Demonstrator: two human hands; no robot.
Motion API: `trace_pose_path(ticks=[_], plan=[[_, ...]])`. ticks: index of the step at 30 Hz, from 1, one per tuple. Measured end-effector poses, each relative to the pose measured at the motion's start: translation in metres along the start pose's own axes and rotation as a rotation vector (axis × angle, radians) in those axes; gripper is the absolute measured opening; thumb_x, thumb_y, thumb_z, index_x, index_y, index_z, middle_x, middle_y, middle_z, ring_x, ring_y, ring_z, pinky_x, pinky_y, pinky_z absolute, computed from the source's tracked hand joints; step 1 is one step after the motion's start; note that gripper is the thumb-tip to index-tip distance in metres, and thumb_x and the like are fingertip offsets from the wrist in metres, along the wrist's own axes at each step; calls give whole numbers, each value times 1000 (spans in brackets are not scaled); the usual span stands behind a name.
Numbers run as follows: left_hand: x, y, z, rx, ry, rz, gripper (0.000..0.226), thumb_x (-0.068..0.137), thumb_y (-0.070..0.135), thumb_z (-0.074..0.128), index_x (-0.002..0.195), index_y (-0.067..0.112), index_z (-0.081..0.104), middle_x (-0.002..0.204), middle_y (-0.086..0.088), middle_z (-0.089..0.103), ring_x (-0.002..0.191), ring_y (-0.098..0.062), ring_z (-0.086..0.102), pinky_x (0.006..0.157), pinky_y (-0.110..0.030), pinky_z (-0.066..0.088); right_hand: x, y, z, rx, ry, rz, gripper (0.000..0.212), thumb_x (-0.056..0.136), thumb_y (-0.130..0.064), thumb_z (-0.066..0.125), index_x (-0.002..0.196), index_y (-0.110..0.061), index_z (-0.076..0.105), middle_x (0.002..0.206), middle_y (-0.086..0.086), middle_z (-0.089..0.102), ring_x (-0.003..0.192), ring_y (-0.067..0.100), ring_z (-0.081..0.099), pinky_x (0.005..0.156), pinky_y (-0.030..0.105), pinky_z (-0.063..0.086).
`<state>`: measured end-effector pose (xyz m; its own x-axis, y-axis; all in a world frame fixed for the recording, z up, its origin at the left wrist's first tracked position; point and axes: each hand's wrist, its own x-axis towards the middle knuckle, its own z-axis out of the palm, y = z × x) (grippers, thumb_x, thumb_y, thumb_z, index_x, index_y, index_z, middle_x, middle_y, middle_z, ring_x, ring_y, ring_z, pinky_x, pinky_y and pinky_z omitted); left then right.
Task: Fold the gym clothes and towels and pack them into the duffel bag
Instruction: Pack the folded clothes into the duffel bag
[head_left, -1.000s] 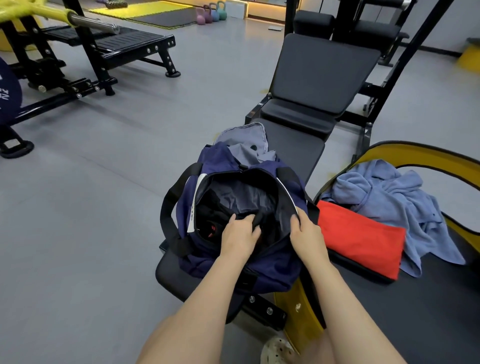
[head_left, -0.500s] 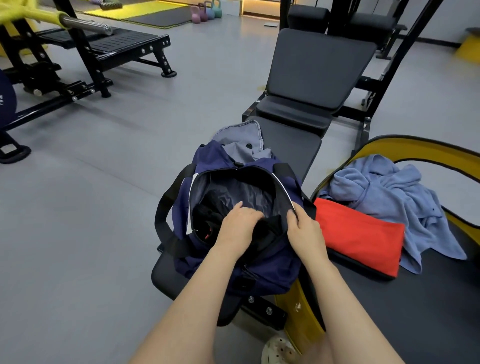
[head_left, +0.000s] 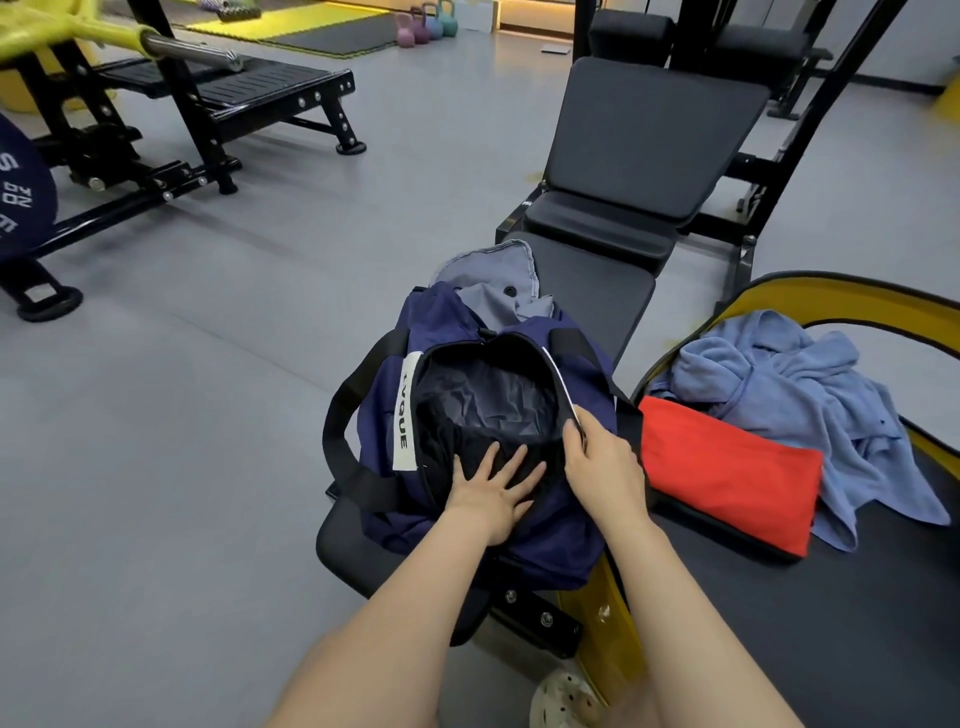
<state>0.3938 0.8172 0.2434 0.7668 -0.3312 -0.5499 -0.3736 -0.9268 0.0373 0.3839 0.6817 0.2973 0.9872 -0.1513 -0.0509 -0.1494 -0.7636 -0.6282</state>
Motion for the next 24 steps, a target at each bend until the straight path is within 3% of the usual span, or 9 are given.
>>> trace_pose_path(ticks=[5,7,9,11,13,15,19,22,24], plan=[[-7,-1,0,-68,146,-7,52,103,43,14,148,38,-11,159,6,-13,146,-21,-11,115,-55,-2,1,6,0,-27,11,30,34,102,-30,31,133,-31,47,105,7,65,98,33,57,76,38,41],[-16,-4,-9,-96,382,-10,52,104,33,26,152,31,5,160,-1,7,147,-21,4,117,-45,2,4,10,0,-20,34,53,39,102,-29,33,140,-28,42,113,9,64,101,33,57,76,38,42],[-30,-12,-19,-95,723,-99,60,94,12,50,148,26,29,156,-5,25,146,-26,14,117,-43,5,6,13,1,-25,92,22,46,101,-27,40,147,-20,34,137,7,53,123,29,50,89,38,43],[-46,-30,-22,-172,881,-319,74,81,-1,59,145,27,35,158,-7,18,146,-30,10,116,-46,6,6,9,7,-78,256,-173,49,98,-19,50,144,-9,39,146,8,44,135,26,39,107,41,39],[-58,-48,-18,-409,831,-494,79,84,-4,50,150,28,20,160,-4,-1,146,-31,3,116,-45,12,7,-3,18,-106,376,-419,41,93,-8,57,133,-1,52,138,13,51,131,28,46,109,44,38],[-67,-55,-19,-731,761,-514,80,85,-11,41,151,26,15,160,4,0,142,-24,22,102,-32,36,5,-20,36,-55,215,-536,35,96,-7,51,130,-3,56,138,9,53,128,24,49,109,34,37],[-73,-57,-12,-956,728,-375,93,80,-20,36,152,33,9,158,17,3,132,-9,35,64,-6,36,8,-48,74,81,-292,-338,60,98,-39,48,150,-17,27,155,-4,29,142,12,28,113,28,27],[-74,-61,-7,-981,689,-329,97,80,-20,37,150,39,7,157,23,2,124,-10,46,58,-5,37,18,-54,97,139,-414,-198,80,90,-46,59,153,-20,17,151,-1,36,139,17,34,111,35,34],[-74,-66,-4,-969,664,-315,98,78,-20,35,149,40,5,156,25,2,126,-8,44,65,-9,40,21,-52,106,79,-369,-200,61,93,-31,58,148,-21,34,140,4,52,130,22,47,104,37,41]])
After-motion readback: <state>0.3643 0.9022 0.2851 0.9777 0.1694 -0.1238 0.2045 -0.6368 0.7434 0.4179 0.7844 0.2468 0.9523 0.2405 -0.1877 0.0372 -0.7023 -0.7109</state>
